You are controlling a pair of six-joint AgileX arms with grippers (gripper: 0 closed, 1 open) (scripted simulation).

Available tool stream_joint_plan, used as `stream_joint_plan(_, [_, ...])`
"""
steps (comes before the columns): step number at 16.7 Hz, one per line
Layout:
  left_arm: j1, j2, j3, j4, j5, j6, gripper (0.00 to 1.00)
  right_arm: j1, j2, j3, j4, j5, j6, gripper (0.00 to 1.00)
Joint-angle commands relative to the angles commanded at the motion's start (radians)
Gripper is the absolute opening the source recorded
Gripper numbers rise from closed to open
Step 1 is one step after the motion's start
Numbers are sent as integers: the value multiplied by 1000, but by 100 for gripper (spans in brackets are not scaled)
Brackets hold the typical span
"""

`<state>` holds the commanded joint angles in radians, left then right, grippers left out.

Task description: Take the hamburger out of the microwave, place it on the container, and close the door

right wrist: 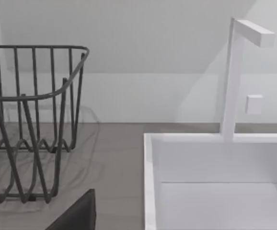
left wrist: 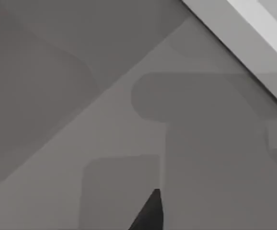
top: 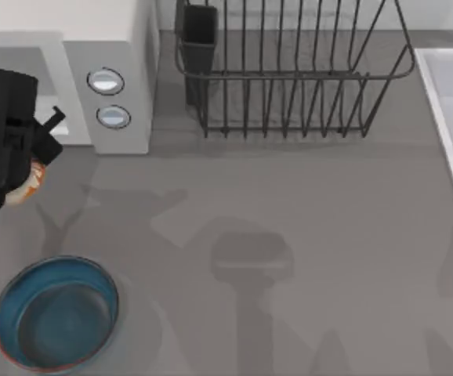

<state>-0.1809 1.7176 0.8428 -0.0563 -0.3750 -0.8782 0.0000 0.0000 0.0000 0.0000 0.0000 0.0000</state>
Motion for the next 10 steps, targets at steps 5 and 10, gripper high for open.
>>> stream_joint_plan(5, [-234, 152, 221, -569, -153, -673, 0, 0, 0, 0, 0, 0, 0, 100])
stream_joint_plan(10, [-418, 321, 370, -1092, -235, -1307, 0, 0, 0, 0, 0, 0, 0, 100])
